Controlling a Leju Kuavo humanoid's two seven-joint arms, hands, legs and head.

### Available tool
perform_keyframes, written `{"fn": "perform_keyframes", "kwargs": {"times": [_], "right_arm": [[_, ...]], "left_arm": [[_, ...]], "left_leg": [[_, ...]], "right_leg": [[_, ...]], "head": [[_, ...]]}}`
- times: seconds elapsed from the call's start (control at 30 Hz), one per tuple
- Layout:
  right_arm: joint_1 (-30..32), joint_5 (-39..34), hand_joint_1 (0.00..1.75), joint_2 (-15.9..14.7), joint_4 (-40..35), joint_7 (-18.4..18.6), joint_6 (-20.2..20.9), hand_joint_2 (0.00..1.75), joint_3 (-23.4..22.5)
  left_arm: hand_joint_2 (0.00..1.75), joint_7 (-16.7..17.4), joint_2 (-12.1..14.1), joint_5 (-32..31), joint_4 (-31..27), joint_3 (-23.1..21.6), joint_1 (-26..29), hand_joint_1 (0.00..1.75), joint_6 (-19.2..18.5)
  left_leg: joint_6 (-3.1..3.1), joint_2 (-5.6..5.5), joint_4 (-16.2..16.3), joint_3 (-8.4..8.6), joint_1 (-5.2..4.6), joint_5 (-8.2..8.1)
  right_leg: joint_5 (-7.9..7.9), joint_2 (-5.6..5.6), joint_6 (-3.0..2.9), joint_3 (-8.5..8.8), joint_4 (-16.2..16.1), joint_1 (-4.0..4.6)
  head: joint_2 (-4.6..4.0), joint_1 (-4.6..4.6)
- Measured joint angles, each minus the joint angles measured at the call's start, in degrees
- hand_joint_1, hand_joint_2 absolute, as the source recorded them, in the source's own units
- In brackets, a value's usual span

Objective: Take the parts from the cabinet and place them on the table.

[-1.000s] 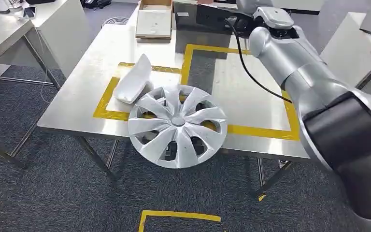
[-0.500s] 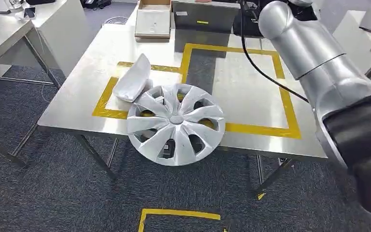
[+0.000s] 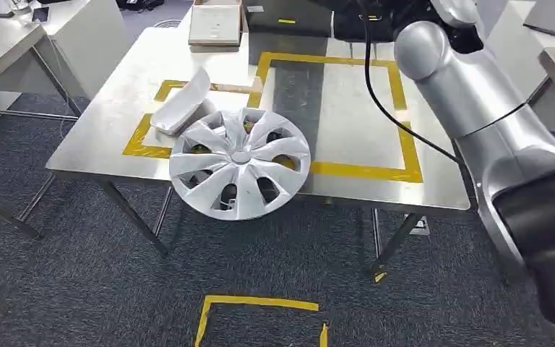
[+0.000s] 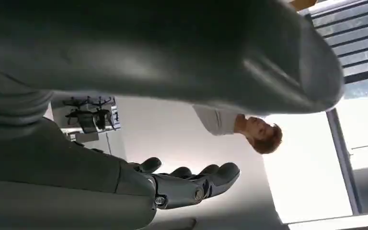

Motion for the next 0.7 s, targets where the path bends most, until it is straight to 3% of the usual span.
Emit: {"fn": "perform_keyframes", "kwargs": {"times": [0.1, 0.13, 0.17, 0.2, 0.27, 0.3, 0.33, 0.37, 0.4, 0.43, 0.47, 0.5, 0.6, 0.63, 0.67, 0.7], "right_arm": [[0.11, 0.02, 0.0, 0.26, 0.0, 0.0, 0.07, 0.0, 0.02], [0.14, 0.2, 0.0, 0.28, 0.13, -0.07, -0.13, 0.0, 0.02], [0.09, 0.3, 0.0, 0.28, 0.24, -0.28, -0.54, 0.0, 0.02], [0.09, 0.39, 0.0, 0.33, 0.26, -0.46, -1.1, 0.0, 0.0], [0.59, 0.94, 0.0, 0.44, 0.48, -0.7, -1.97, 0.0, -0.09], [1.07, 1.09, 0.0, 0.48, 0.57, -0.83, -2.12, 0.0, -0.13], [1.56, 1.44, 0.0, 0.48, 0.72, -1.11, -2.27, 0.0, -0.13], [1.92, 1.53, 0.0, 0.48, 0.79, -1.33, -2.38, 0.0, -0.15], [2.1, 1.62, 0.0, 0.48, 0.79, -1.49, -2.49, 0.0, -0.17], [2.09, 1.75, 0.0, 0.48, 0.79, -1.53, -2.56, 0.0, -0.2], [2.0, 1.86, 0.0, 0.5, 0.77, -1.62, -2.69, 0.0, -0.28], [2.09, 1.88, 0.0, 0.66, 0.72, -1.64, -2.71, 0.0, -0.33], [2.09, 2.06, 0.0, 0.66, 0.81, -1.88, -3.17, 0.0, -0.46], [2.33, 2.41, 0.0, 0.66, 0.81, -2.27, -3.61, 0.0, -0.5], [2.49, 3.49, 0.0, 0.66, 0.81, -3.08, -4.34, 0.0, -0.5], [2.88, 4.48, 0.0, 0.63, 0.81, -3.7, -5.21, 0.0, -0.5]], "left_arm": [[0.0, -0.2, 0.02, 0.28, 0.0, 0.04, 0.49, 0.0, 0.17], [0.0, -0.2, -0.02, 0.41, 0.02, 0.09, 0.68, 0.0, 0.17], [0.0, -0.13, 0.07, 0.5, 0.0, 0.11, 0.8, 0.0, 0.28], [0.0, -0.15, 0.09, 0.57, -0.04, 0.11, 0.82, 0.0, 0.35], [0.0, -0.11, 0.11, 0.81, -0.07, 0.11, 0.95, 0.0, 0.57], [0.0, -0.09, 0.11, 0.94, -0.07, 0.13, 1.07, 0.0, 0.68], [0.0, -0.02, 0.13, 1.07, -0.09, 0.18, 1.19, 0.0, 0.68], [0.0, -0.02, 0.13, 1.07, -0.07, 0.17, 1.34, 0.0, 0.68], [0.0, 0.0, 0.11, 1.07, -0.07, 0.2, 1.41, 0.0, 0.68], [0.0, -0.02, 0.11, 1.07, -0.07, 0.22, 1.43, 0.0, 0.68], [0.0, -0.02, 0.13, 1.07, -0.09, 0.24, 1.4, 0.0, 0.68], [0.0, -0.02, 0.13, 1.07, -0.09, 0.24, 1.4, 0.0, 0.68], [0.0, -0.02, 0.17, 1.09, -0.09, 0.28, 1.48, 0.0, 0.74], [0.0, 0.0, 0.33, 1.09, -0.09, 0.39, 1.67, 0.0, 0.76], [0.0, -0.09, 0.39, 1.25, -0.09, 0.46, 1.65, 0.0, 0.76], [0.0, -0.2, 0.37, 1.42, -0.07, 0.5, 1.69, 0.0, 0.77]], "left_leg": [[0.93, -0.25, -0.4, -0.66, -0.26, 0.97], [1.38, -0.03, -1.08, -0.92, 0.32, 1.84], [1.72, -0.04, -1.26, -1.39, 0.26, 2.44], [2.12, 0.02, -1.27, -2.09, 0.29, 3.09], [2.22, 0.04, -1.25, -3.78, 0.28, 4.3], [2.21, 0.04, -1.23, -4.49, 0.28, 4.89], [2.15, 0.05, -1.2, -5.24, 0.3, 5.48], [2.08, 0.05, -1.11, -5.96, 0.31, 6.06], [1.96, 0.04, -1.01, -6.7, 0.31, 6.58], [1.76, 0.01, -0.87, -7.45, 0.31, 7.17], [1.51, 0.01, -0.67, -7.79, 0.31, 7.61], [1.02, -0.18, -0.6, -8.13, 0.17, 8.13], [-0.08, -0.2, -1.48, -8.01, 0.37, 9.61], [-0.5, -0.26, -1.78, -8.3, 0.18, 10.03], [-0.55, -0.22, -0.79, -8.9, 0.37, 7.93], [-0.68, -0.15, 1.84, -9.82, 0.36, 4.18]], "right_leg": [[1.2, -0.22, 1.1, 0.07, -0.6, -0.26], [0.78, -0.23, 1.41, -0.23, -0.35, -0.22], [-1.16, -0.23, 1.67, -0.85, 0.83, -0.26], [-4.19, -0.24, 1.87, -2.02, 3.77, -0.39], [-9.92, -0.22, 2.34, -4.82, 12.95, -0.58], [-10.68, -0.23, 2.49, -5.29, 15.88, -0.6], [-9.83, -0.23, 2.54, -4.72, 16.65, -0.69], [-7.97, -0.23, 2.53, -3.16, 15.2, -0.76], [-5.91, -0.24, 2.44, -0.63, 11.95, -0.76], [-4.51, -0.24, 2.22, 3.19, 6.71, -0.75], [-5.81, -0.23, 1.89, 6.57, 1.71, -0.68], [-6.99, -0.2, 1.55, 8.12, -1.09, -0.13], [-5.93, -0.15, 0.41, 7.09, -0.88, 0.18], [-4.74, -0.27, -0.13, 6.73, -1.58, -0.32], [-3.96, -0.45, -0.57, 6.26, -1.82, -0.49], [-3.23, -0.43, -0.88, 5.5, -1.84, -0.54]], "head": [[0.0, -0.2], [0.0, -0.18], [0.0, -0.09], [0.0, -0.07], [0.0, -0.09], [0.0, -0.09], [0.0, -0.07], [0.0, -0.07], [0.0, -0.07], [0.0, -0.07], [0.0, -0.09], [0.0, -0.17], [0.0, 0.31], [0.0, 0.26], [0.0, 0.22], [0.0, -0.02]]}}
